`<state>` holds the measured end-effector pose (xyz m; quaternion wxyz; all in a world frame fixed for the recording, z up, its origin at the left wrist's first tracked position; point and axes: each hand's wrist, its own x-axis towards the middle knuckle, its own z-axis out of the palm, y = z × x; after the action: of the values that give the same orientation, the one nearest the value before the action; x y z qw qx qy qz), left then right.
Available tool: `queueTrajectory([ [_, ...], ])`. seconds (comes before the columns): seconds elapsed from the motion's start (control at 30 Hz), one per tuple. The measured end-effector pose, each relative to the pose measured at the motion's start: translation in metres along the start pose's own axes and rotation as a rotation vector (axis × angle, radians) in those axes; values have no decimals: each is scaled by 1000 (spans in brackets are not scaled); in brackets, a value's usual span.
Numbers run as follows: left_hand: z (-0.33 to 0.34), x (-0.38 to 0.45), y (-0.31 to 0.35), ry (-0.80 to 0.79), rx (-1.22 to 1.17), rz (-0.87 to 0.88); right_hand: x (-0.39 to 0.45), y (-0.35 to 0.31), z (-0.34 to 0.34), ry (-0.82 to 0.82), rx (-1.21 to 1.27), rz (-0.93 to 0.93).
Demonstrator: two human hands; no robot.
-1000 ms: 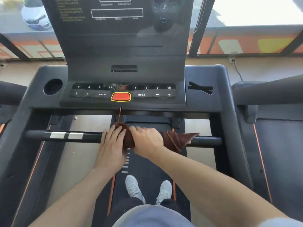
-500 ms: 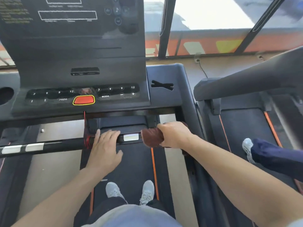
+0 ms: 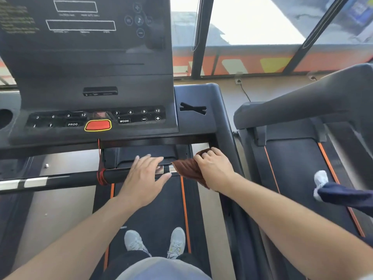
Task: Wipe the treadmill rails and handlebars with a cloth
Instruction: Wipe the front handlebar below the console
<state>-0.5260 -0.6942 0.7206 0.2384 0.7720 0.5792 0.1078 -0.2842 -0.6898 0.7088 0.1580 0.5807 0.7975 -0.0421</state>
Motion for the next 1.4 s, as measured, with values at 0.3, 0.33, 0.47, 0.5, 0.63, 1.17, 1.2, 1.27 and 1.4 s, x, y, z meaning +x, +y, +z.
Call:
queueTrajectory([
  [0.3, -12, -13, -13, 53, -62, -58, 11, 32, -81, 186, -200, -124],
  [0.33, -12, -15, -14, 46, -56, -80, 11, 35, -84, 254, -203, -141],
  [0.47, -7, -20, -1, -32, -73, -139, 5, 48, -68, -92, -226, -244],
  [0.5, -7, -19, 4, -32, -76, -132, 4, 47, -63, -178, -253, -231],
  [0.63, -7, -13, 10, -5, -102, -105, -4, 35, -53, -146, -204, -165],
  [1.17, 57, 1, 108, -670, -1154, -630, -149, 15, -37, -142, 403, 299],
  [1.2, 58, 2, 114, -658, -1168, -625, -150, 16, -34, -75, 472, 383],
  [1.27, 65, 5, 121, -605, -1159, -621, -147, 20, -23, 165, 616, 558],
  [1.4, 84, 6, 118, -567, -967, -623, -136, 34, 4, 216, 994, 740],
])
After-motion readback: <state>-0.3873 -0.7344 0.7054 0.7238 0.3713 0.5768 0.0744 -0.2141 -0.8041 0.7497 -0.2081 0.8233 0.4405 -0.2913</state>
